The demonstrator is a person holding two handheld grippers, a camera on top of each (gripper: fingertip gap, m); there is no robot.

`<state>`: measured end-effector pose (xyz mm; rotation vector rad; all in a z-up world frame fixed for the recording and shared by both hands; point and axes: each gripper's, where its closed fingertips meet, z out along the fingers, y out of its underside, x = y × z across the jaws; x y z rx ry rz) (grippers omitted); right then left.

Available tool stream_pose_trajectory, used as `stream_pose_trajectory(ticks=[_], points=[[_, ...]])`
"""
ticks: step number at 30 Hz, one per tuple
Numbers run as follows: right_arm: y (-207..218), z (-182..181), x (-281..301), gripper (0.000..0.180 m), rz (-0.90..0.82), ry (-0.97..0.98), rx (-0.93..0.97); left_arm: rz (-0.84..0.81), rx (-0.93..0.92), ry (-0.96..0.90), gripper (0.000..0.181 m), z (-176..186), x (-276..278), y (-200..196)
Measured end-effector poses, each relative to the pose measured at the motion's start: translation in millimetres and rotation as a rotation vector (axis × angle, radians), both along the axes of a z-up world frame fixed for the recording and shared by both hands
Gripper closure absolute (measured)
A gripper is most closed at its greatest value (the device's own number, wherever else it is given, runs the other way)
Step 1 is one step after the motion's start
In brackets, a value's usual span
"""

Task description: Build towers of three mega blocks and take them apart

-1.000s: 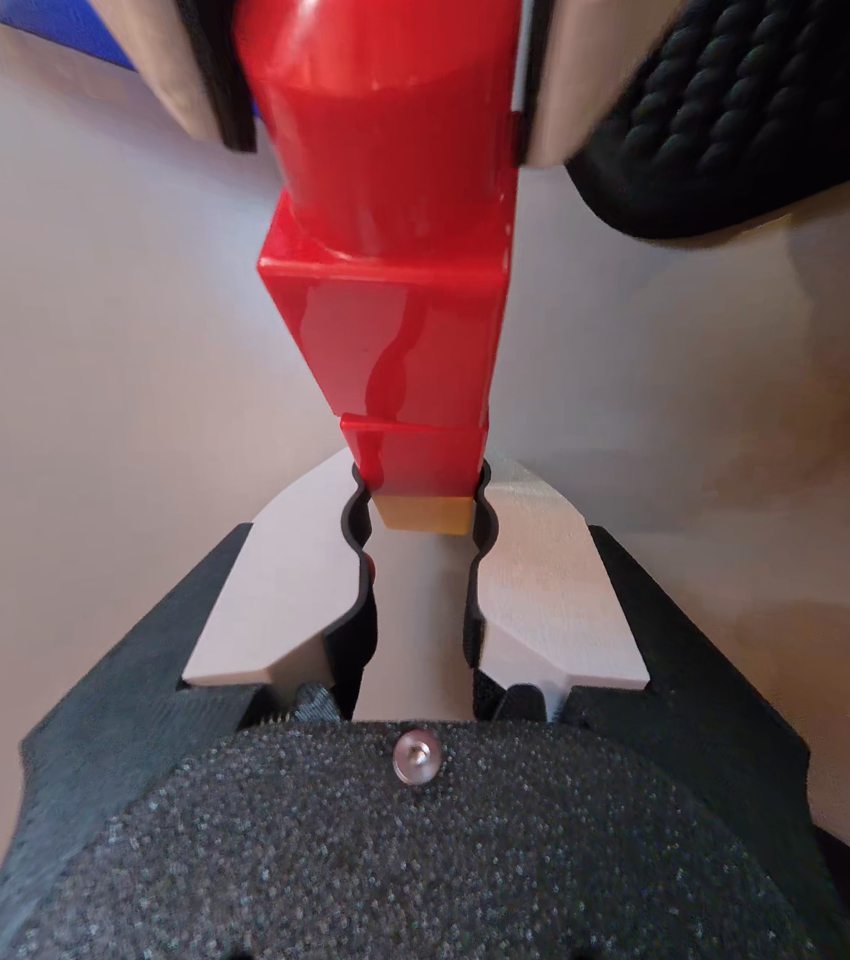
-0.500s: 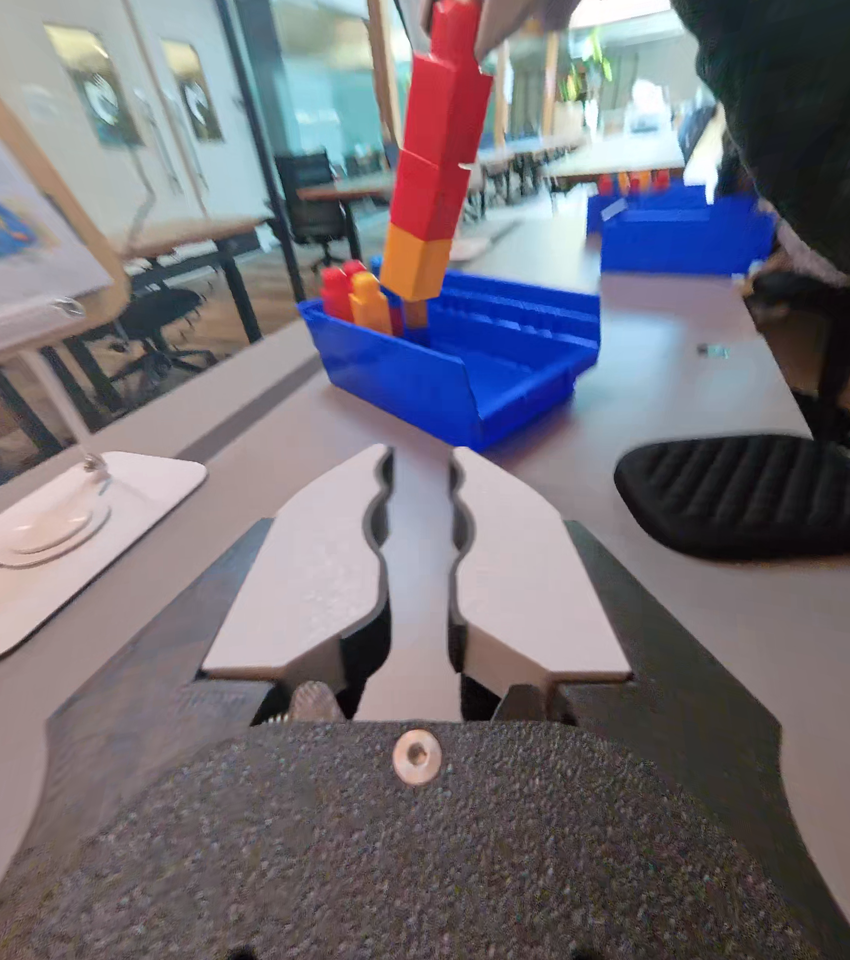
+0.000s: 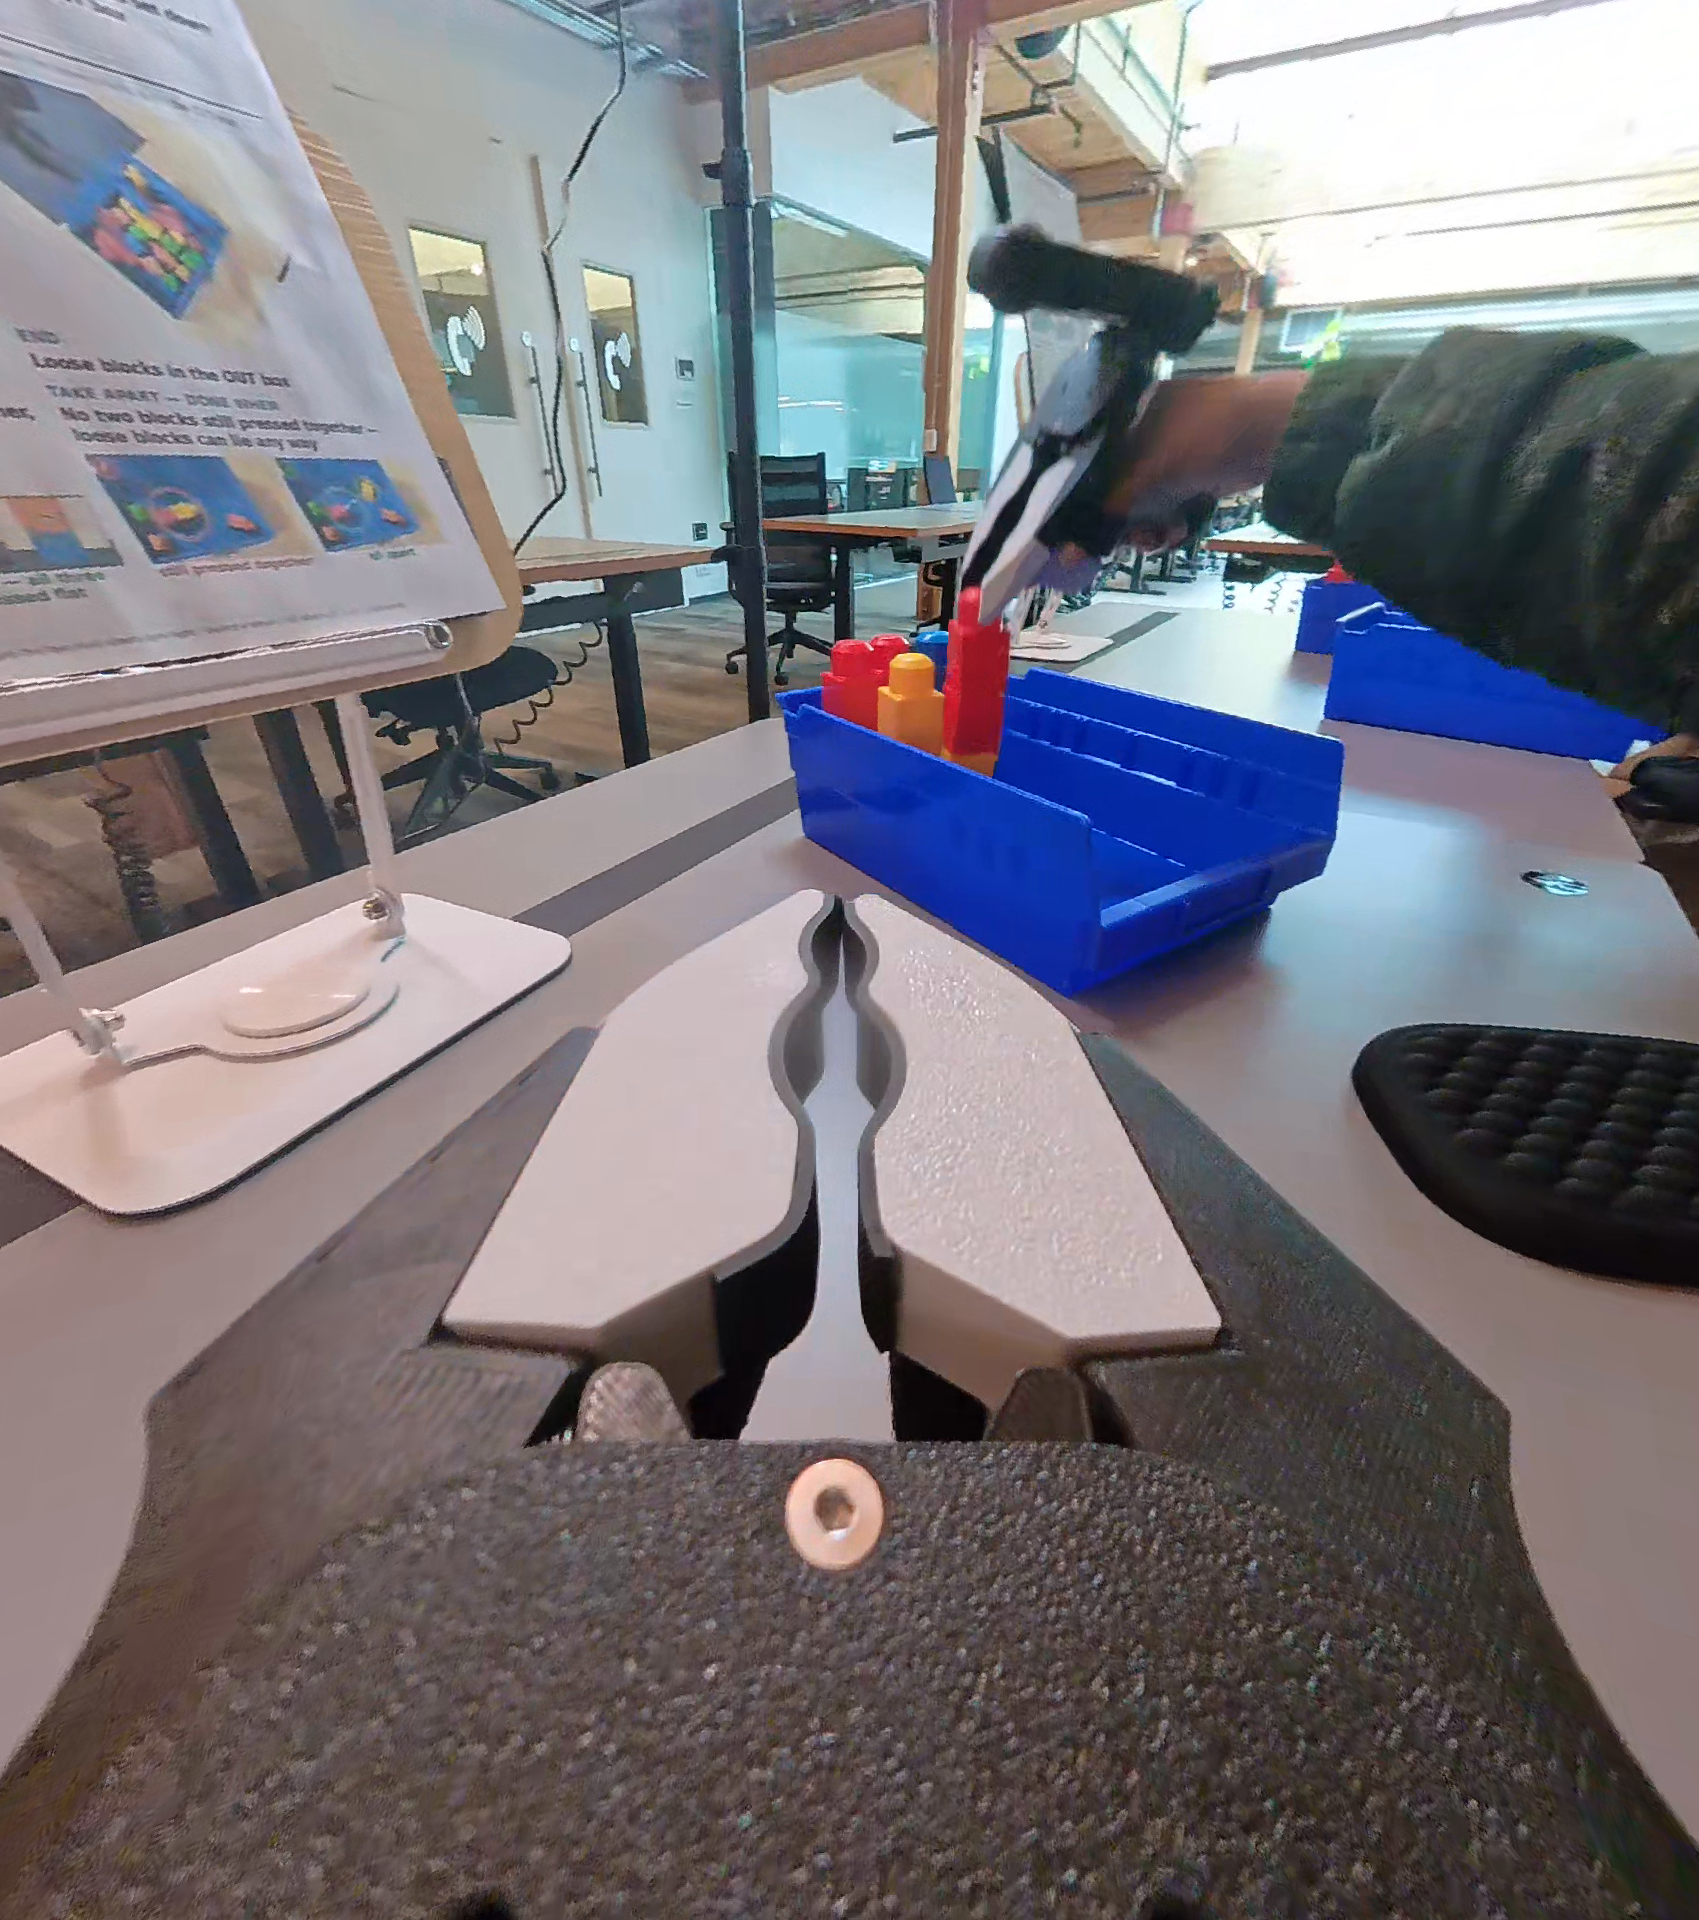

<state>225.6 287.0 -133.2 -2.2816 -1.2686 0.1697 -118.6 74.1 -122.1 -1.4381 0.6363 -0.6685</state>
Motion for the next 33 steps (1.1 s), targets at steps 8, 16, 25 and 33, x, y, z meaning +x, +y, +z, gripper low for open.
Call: stream_pose_trajectory(ticks=[8, 16, 25, 33], points=[[14, -36, -9, 0.150, -0.002, 0.012, -0.042, 0.033, -0.013, -0.021, 0.181, -3, -13, 8], [15, 42, -37, 0.127, -0.031, 0.183, 0.196, 0.140, 0.020, -0.024, 0.181, 10, -41, 19], [-169, 137, -204, 0.153, 0.203, 0.941, 0.464, 0.565, 0.004, 0.016, 0.181, 44, -181, 62], [-259, 18, -261, 0.179, 0.368, 0.950, 0.177, 0.752, -0.284, 0.472, 0.169, 14, -296, 114]])
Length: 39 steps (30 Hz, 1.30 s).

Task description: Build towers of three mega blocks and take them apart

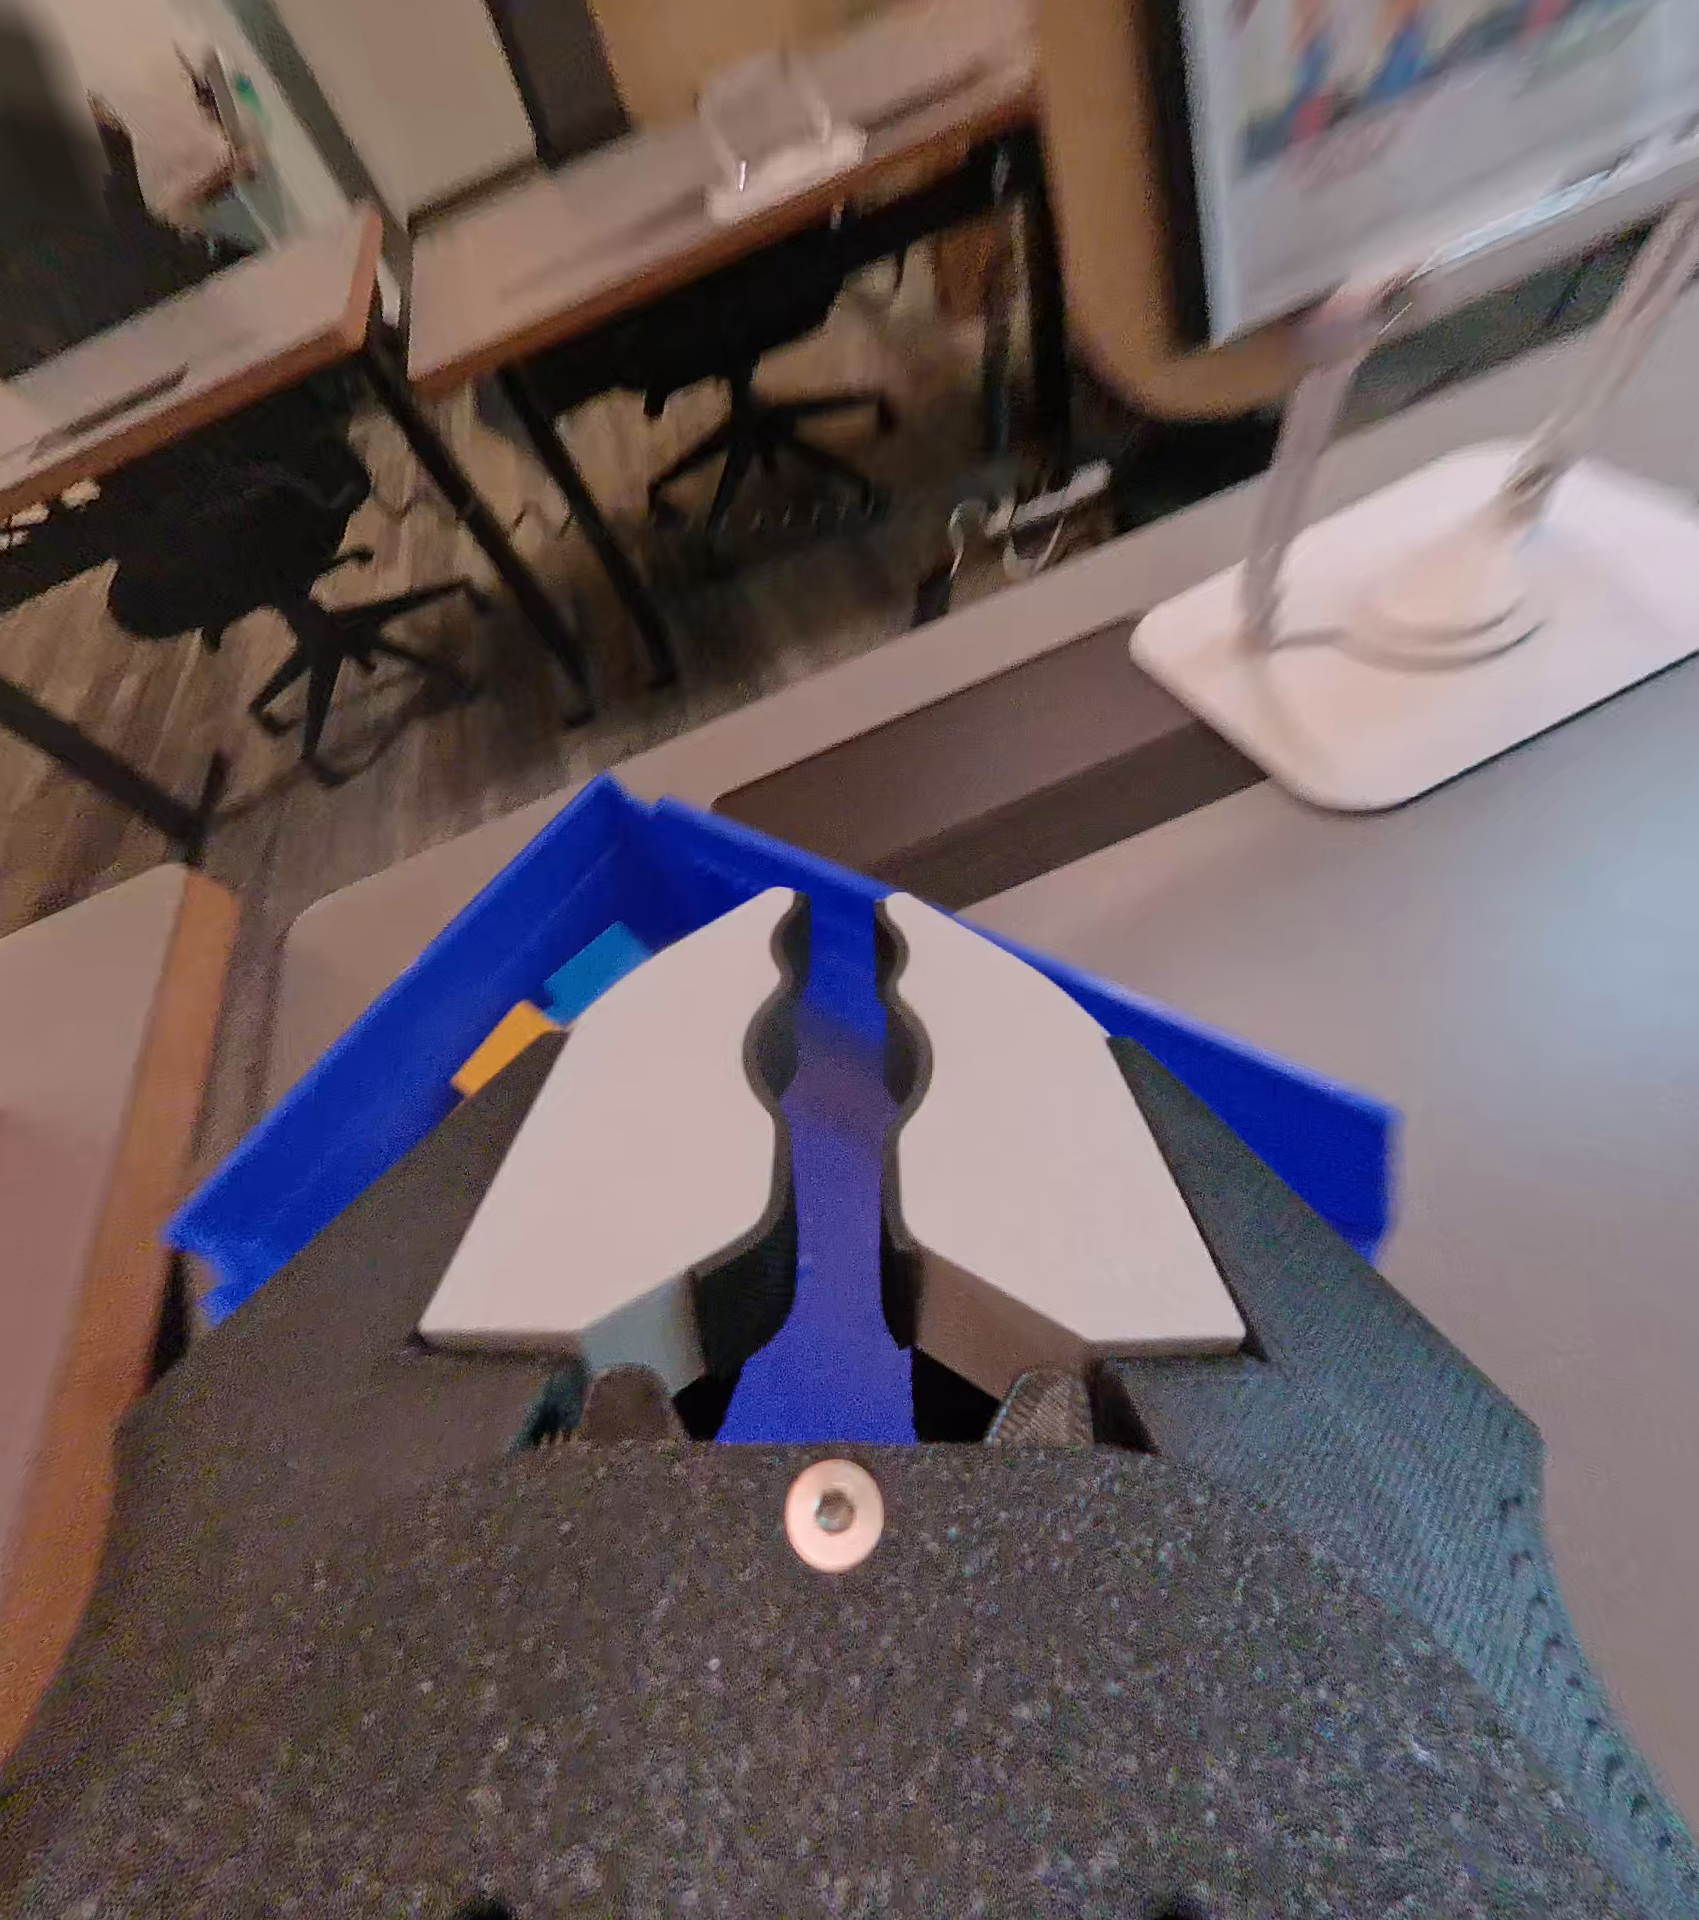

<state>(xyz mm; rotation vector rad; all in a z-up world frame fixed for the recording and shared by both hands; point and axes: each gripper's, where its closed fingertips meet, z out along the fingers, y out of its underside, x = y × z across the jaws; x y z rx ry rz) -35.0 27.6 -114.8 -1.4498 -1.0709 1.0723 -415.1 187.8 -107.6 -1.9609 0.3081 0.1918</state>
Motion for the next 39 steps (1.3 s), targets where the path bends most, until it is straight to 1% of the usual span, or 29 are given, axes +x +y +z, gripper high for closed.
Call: stream_pose_trajectory(ticks=[2, 6, 9, 11, 13, 18, 20, 24, 25, 27, 28, 31, 35, 39], points=[[4, -10, 1, 0.179, -0.009, 0.011, 0.010, 0.044, -0.083, 0.088, 0.160, -12, -26, 14], [19, -15, 8, 0.179, -0.049, 0.063, 0.000, 0.112, -0.264, 0.120, 0.136, -46, -67, 41], [27, -23, 11, 0.179, -0.060, 0.060, -0.027, 0.196, -0.377, 0.255, 0.126, -72, -105, 55], [28, -28, 10, 0.179, -0.056, 0.057, -0.031, 0.231, -0.456, 0.241, 0.117, -90, -117, 61], [26, -34, 8, 0.179, -0.046, 0.040, -0.028, 0.242, -0.492, 0.240, 0.113, -104, -124, 68], [22, -48, 3, 0.179, -0.019, -0.029, 0.015, 0.262, -0.664, 0.392, 0.106, -141, -146, 65], [20, -51, 2, 0.179, -0.008, -0.042, 0.025, 0.256, -0.652, 0.472, 0.111, -141, -151, 70], [19, -54, 2, 0.179, 0.003, -0.048, 0.016, 0.254, -0.659, 0.545, 0.114, -141, -154, 70], [19, -53, 3, 0.179, 0.002, -0.045, 0.018, 0.255, -0.661, 0.558, 0.117, -141, -154, 70], [18, -50, 4, 0.179, -0.002, -0.039, 0.026, 0.247, -0.647, 0.587, 0.128, -136, -151, 69], [18, -49, 5, 0.179, -0.005, -0.038, 0.034, 0.234, -0.653, 0.598, 0.130, -135, -149, 67], [16, -47, 6, 0.179, -0.010, -0.040, 0.054, 0.202, -0.679, 0.652, 0.131, -135, -150, 57], [14, -47, 9, 0.179, -0.007, -0.047, 0.077, 0.152, -0.642, 0.651, 0.131, -127, -146, 47], [14, -46, 11, 0.179, 0.001, -0.034, 0.069, 0.085, -0.521, 0.566, 0.131, -99, -122, 42]])
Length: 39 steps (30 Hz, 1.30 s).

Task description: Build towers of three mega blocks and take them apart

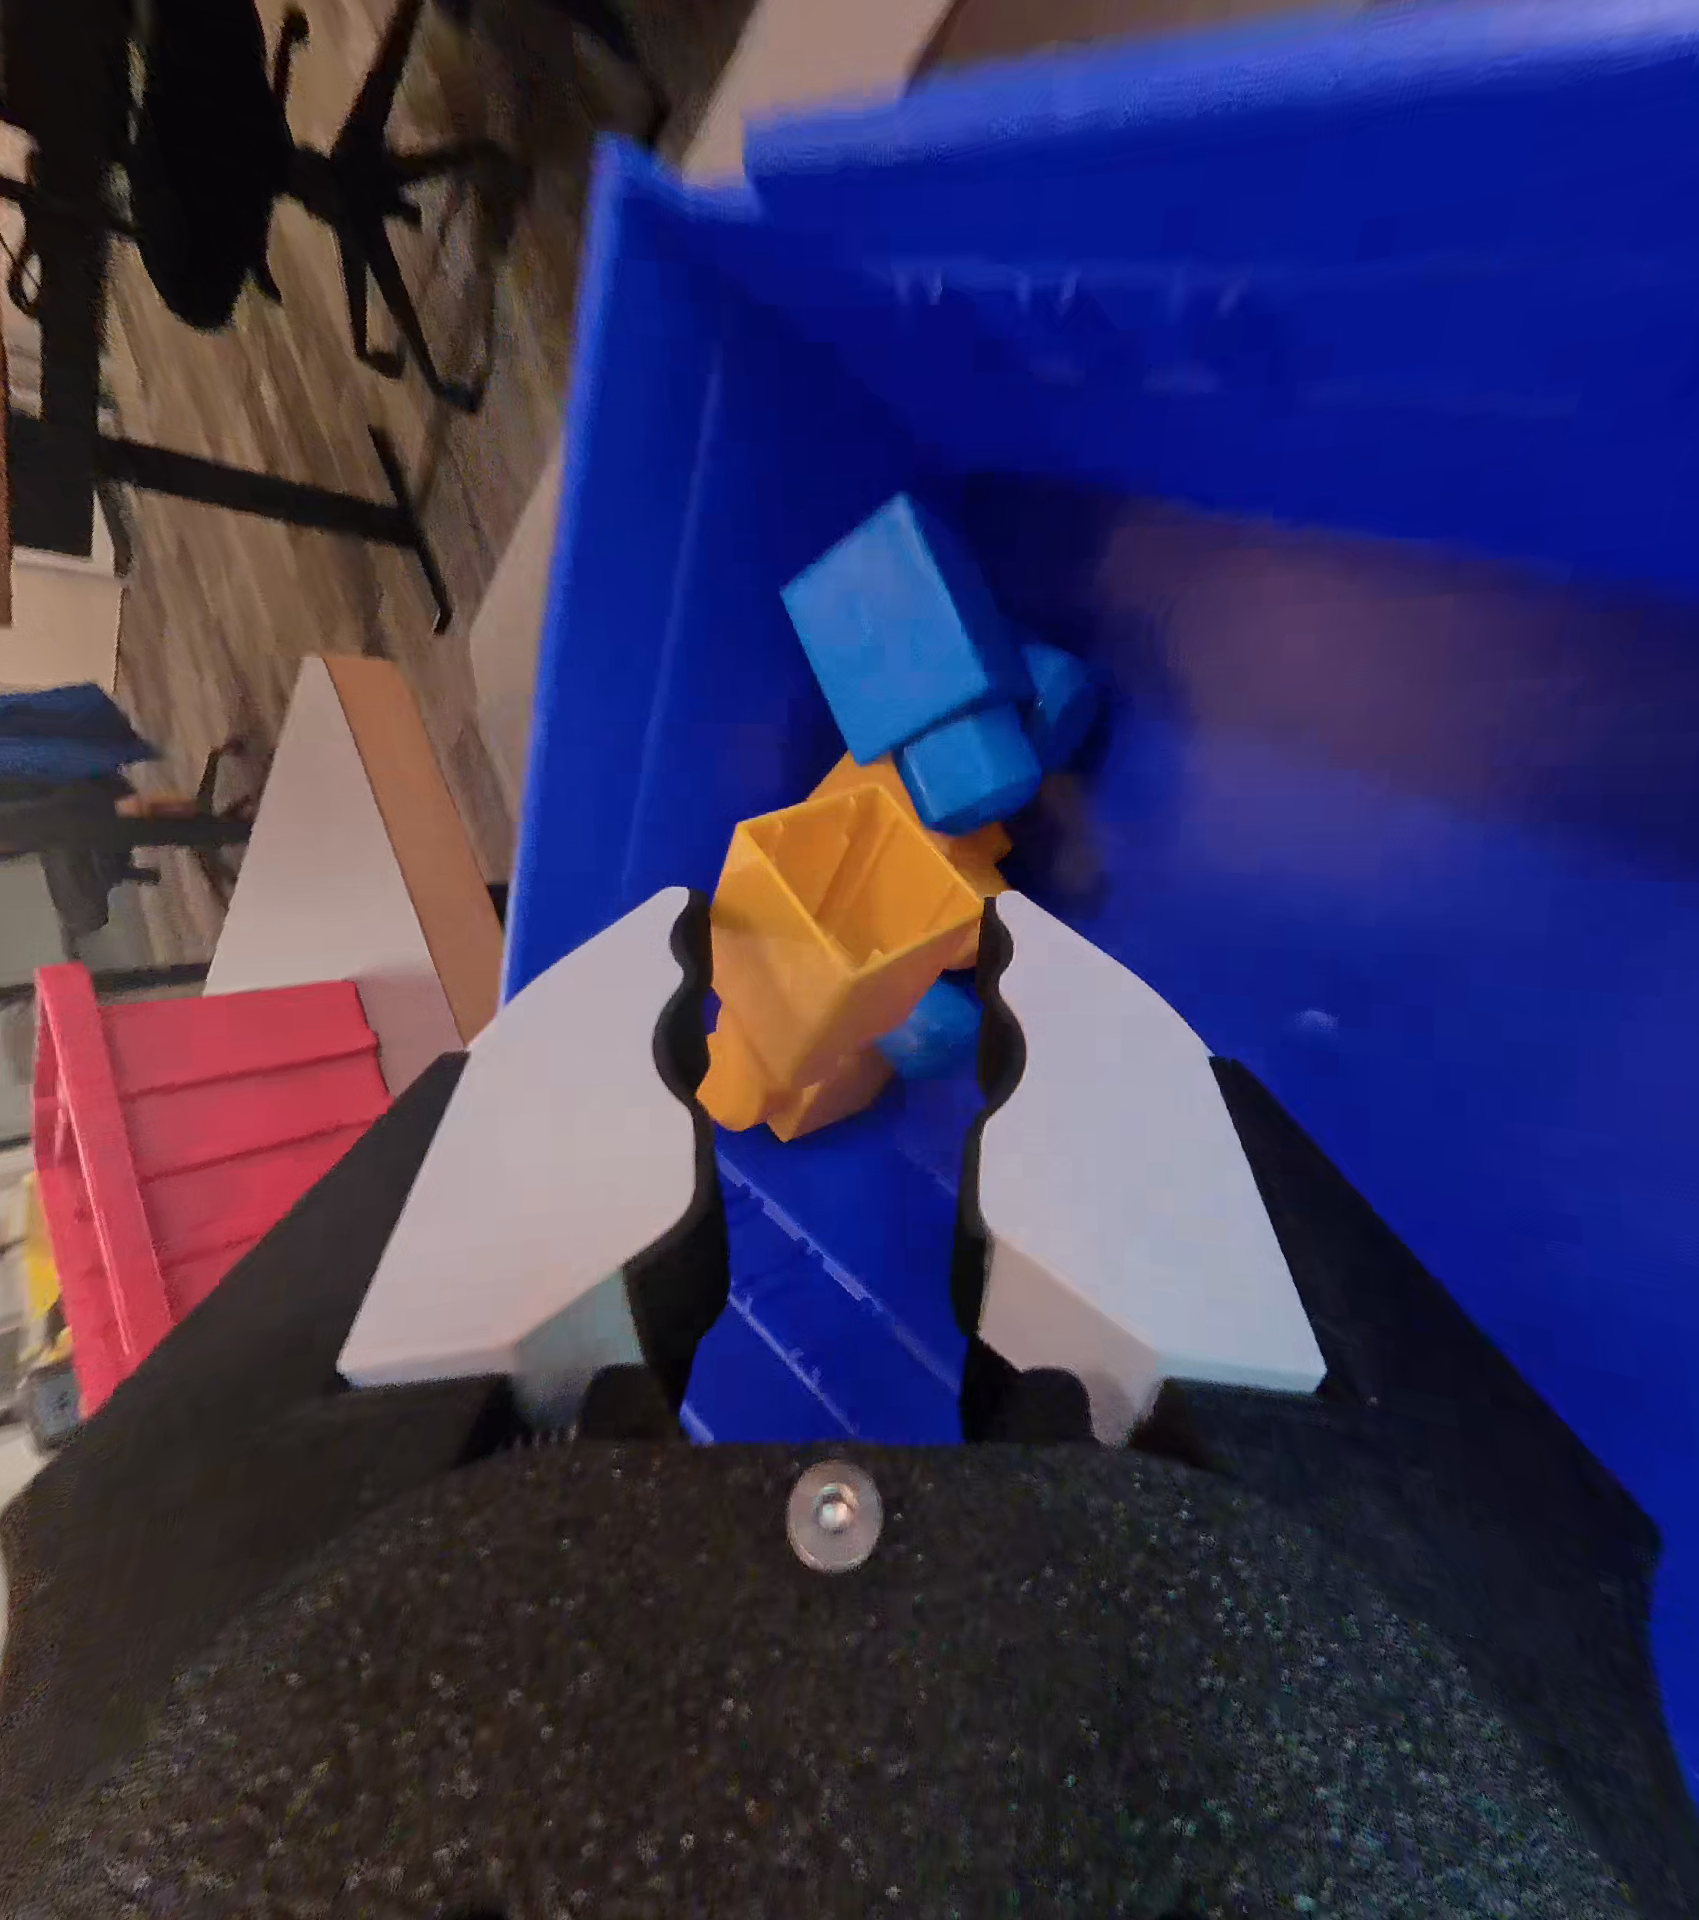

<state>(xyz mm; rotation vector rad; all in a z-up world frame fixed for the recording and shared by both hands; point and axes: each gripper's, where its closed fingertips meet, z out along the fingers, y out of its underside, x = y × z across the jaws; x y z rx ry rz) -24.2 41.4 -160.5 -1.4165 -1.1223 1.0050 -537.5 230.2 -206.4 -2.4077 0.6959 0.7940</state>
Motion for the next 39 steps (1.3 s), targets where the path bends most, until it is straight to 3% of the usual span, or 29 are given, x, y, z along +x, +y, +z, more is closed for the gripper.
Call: stream_pose_trajectory(ticks=[3, 6, 11, 15, 19, 24, 27, 31, 33, 35, 39], points=[[-1, -1, 0, 0.179, 0.007, 0.001, -0.004, -0.092, 0.167, -0.178, 0.132, 40, 42, -4], [-1, -1, -1, 0.178, 0.010, 0.004, -0.004, -0.297, 0.354, -0.496, 0.132, 90, 125, -22], [-13, 4, -12, 0.163, 0.081, 0.082, -0.095, -0.730, 0.533, -1.184, 0.132, 164, 286, -108], [-35, 30, -30, 0.151, 0.242, 0.227, -0.268, -0.994, 0.535, -1.678, 0.132, 192, 373, -183], [-53, 70, -47, 0.145, 0.386, 0.386, -0.429, -1.158, 0.461, -1.970, 0.132, 197, 421, -226], [-60, 101, -62, 0.137, 0.499, 0.561, -0.570, -1.227, 0.429, -2.025, 0.132, 185, 446, -243], [-55, 109, -60, 0.150, 0.548, 0.659, -0.662, -1.235, 0.446, -2.009, 0.132, 177, 447, -245], [-46, 101, -57, 0.151, 0.522, 0.592, -0.669, -1.256, 0.473, -1.866, 0.133, 162, 447, -239], [-40, 93, -55, 0.151, 0.471, 0.413, -0.577, -1.257, 0.436, -1.743, 0.136, 148, 444, -233], [-34, 68, -48, 0.151, 0.386, 0.076, -0.379, -1.226, 0.426, -1.623, 0.131, 136, 432, -224], [-6, 3, -16, 0.151, 0.191, -0.587, -0.039, -0.969, 0.488, -1.318, 0.150, 116, 385, -179]])
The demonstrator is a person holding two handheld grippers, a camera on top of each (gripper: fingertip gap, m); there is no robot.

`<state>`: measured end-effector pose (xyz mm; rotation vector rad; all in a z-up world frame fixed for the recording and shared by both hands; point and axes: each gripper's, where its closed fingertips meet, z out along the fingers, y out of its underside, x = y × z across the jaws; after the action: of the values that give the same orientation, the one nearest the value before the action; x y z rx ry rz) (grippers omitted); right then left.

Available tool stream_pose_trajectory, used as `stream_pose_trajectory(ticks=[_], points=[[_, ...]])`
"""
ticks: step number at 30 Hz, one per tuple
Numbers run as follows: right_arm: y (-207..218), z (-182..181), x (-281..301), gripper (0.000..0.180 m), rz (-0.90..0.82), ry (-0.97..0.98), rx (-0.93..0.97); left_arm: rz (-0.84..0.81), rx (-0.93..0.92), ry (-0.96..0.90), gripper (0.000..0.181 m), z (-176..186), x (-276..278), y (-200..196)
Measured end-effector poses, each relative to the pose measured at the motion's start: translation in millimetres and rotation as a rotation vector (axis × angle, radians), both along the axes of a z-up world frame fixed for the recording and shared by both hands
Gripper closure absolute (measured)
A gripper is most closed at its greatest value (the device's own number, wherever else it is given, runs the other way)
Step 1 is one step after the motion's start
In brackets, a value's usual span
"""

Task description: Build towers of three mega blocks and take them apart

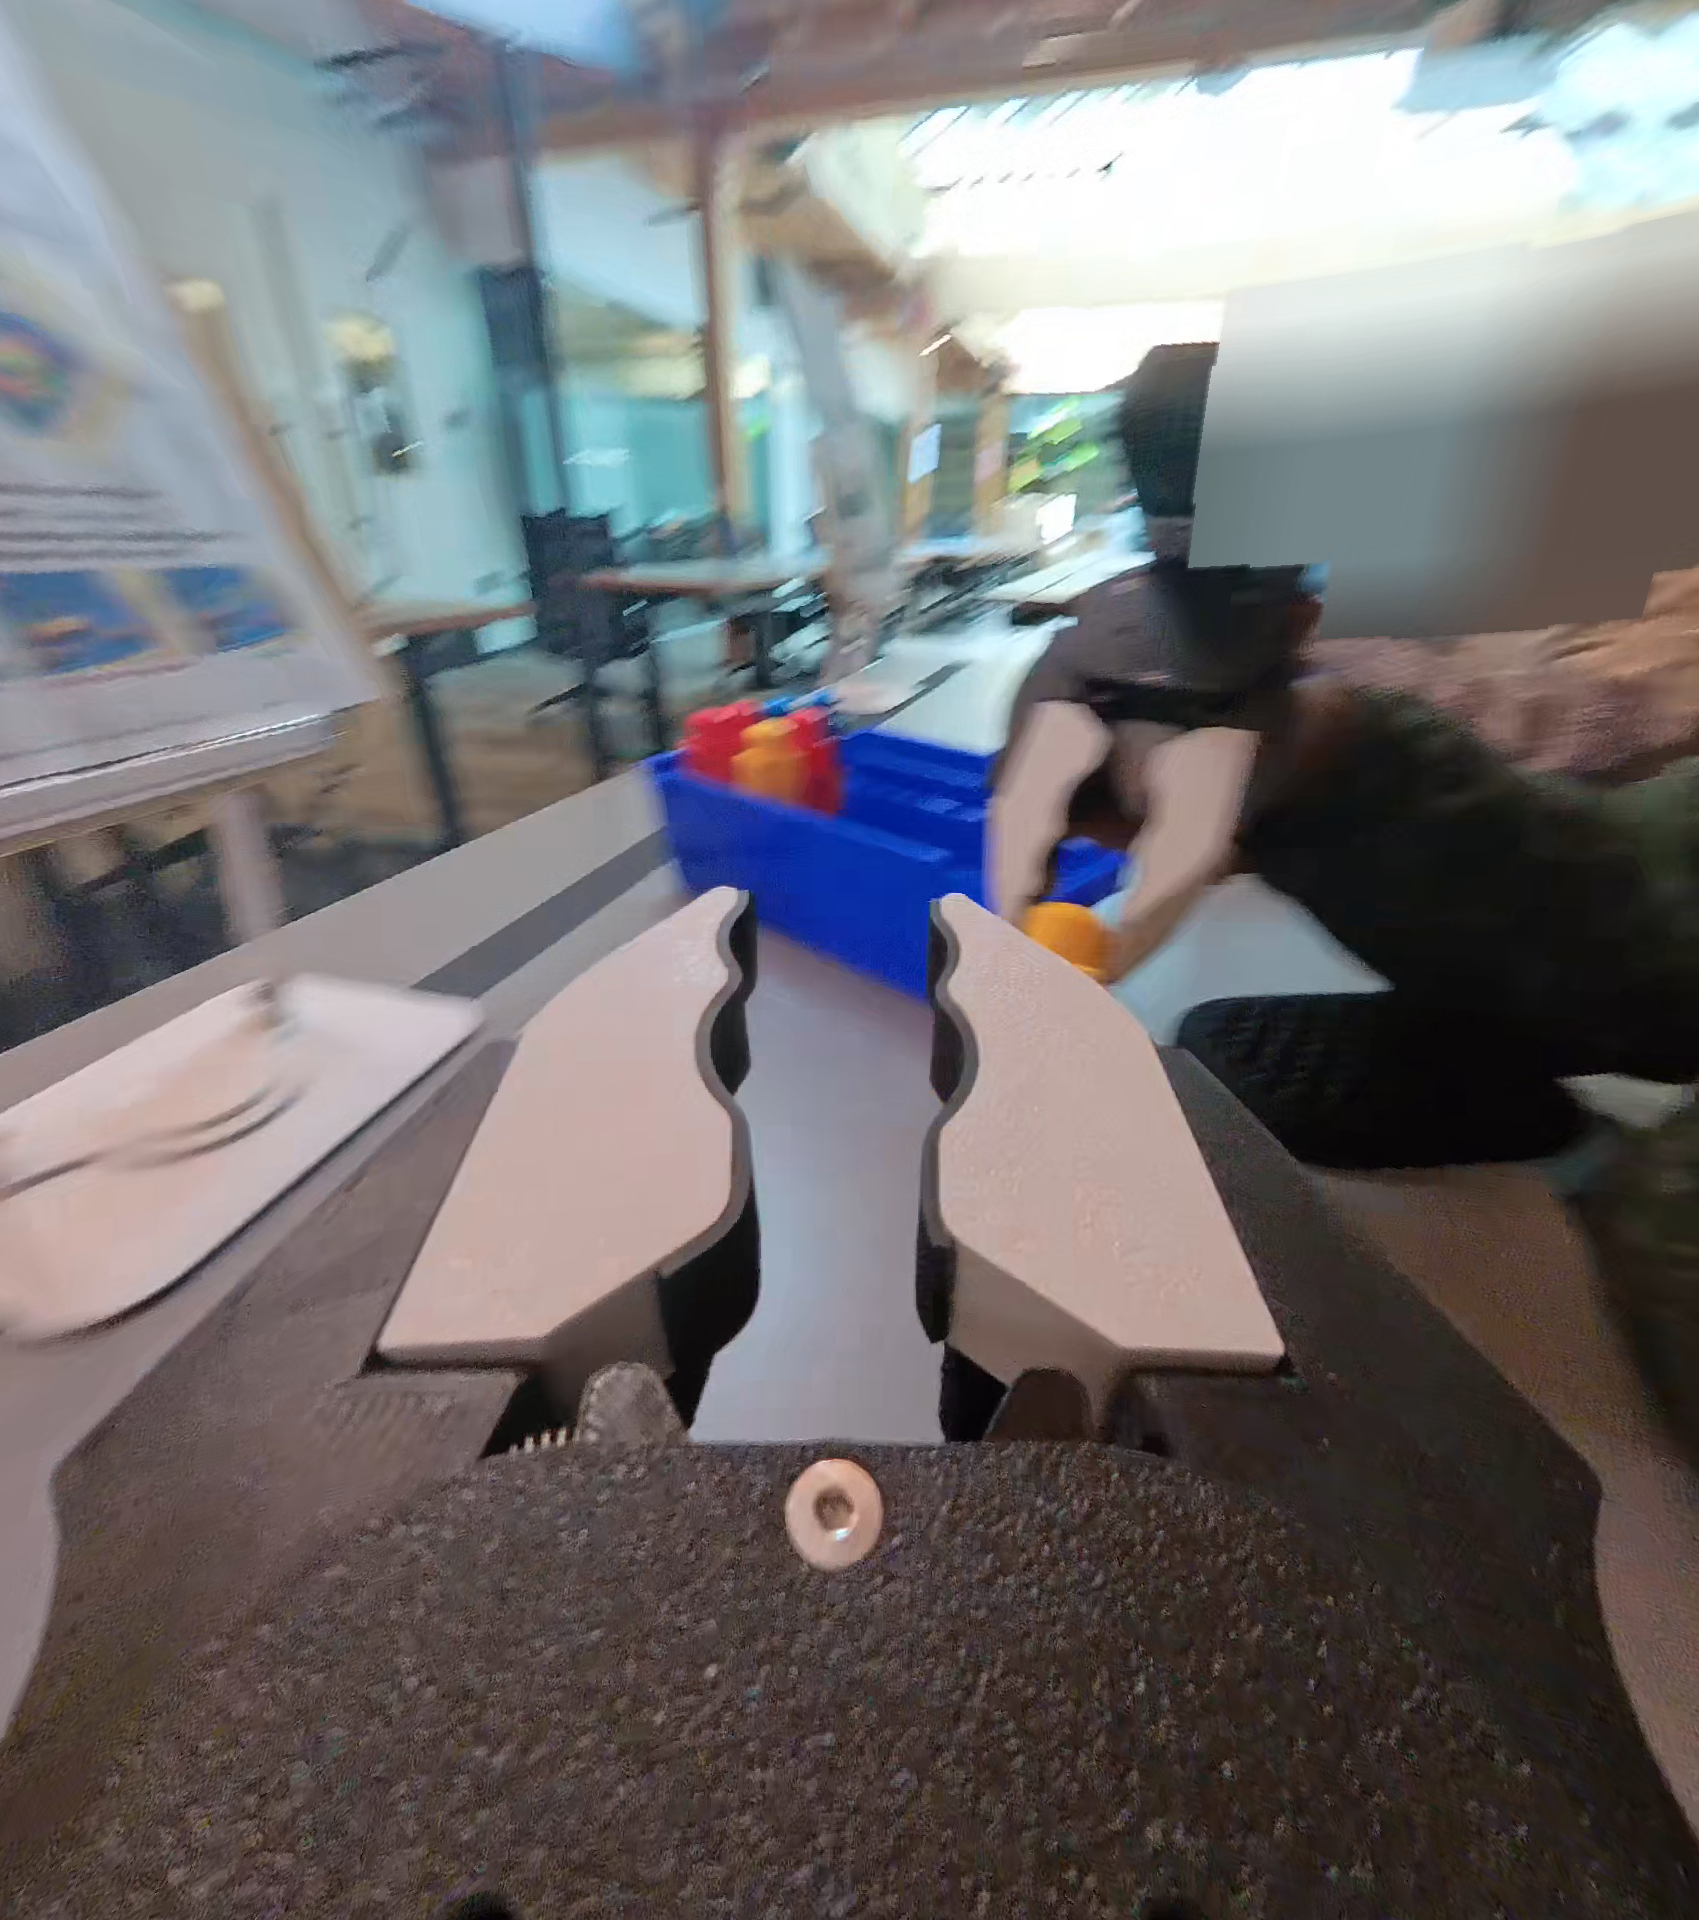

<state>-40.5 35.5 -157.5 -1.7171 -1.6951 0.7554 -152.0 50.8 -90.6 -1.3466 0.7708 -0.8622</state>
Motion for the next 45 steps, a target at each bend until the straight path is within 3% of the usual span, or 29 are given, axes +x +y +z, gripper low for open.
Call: stream_pose_trajectory(ticks=[3, 6, 16, 20, 26, 29, 30, 33, 36, 39, 42, 45], points=[[-1, -34, 12, 0.151, 0.115, -0.307, 0.089, 0.315, -0.066, 0.173, 0.162, -6, -58, 39], [-7, -54, 11, 0.150, 0.229, -0.480, 0.105, 0.589, -0.107, 0.328, 0.169, -8, -126, 65], [-20, -93, 1, 0.150, 0.390, -0.725, 0.118, 0.997, -0.374, 0.614, 0.181, -30, -308, 130], [-21, -95, -4, 0.147, 0.374, -0.675, 0.144, 1.019, -0.523, 0.791, 0.178, -70, -337, 157], [-20, -71, -8, 0.132, 0.279, -0.480, 0.151, 1.076, -0.788, 0.983, 0.126, -135, -365, 183], [-20, -53, -9, 0.132, 0.222, -0.358, 0.154, 1.098, -0.864, 1.003, 0.115, -157, -373, 195], [-20, -49, -9, 0.132, 0.203, -0.318, 0.152, 1.103, -0.873, 1.001, 0.117, -163, -374, 198], [-18, -39, -10, 0.133, 0.146, -0.220, 0.159, 1.132, -0.842, 1.049, 0.150, -168, -377, 202], [-12, -28, -14, 0.135, 0.077, -0.090, 0.145, 1.152, -0.772, 0.946, 0.150, -145, -363, 203], [-6, -7, -26, 0.137, 0.016, 0.120, 0.100, 1.082, -0.600, 0.607, 0.150, -86, -320, 201], [-2, 21, -39, 0.137, -0.025, 0.347, 0.052, 0.722, -0.357, 0.185, 0.151, -10, -223, 174], [0, 46, -49, 0.137, -0.063, 0.532, -0.039, 0.350, -0.194, -0.138, 0.151, 48, -129, 112]])
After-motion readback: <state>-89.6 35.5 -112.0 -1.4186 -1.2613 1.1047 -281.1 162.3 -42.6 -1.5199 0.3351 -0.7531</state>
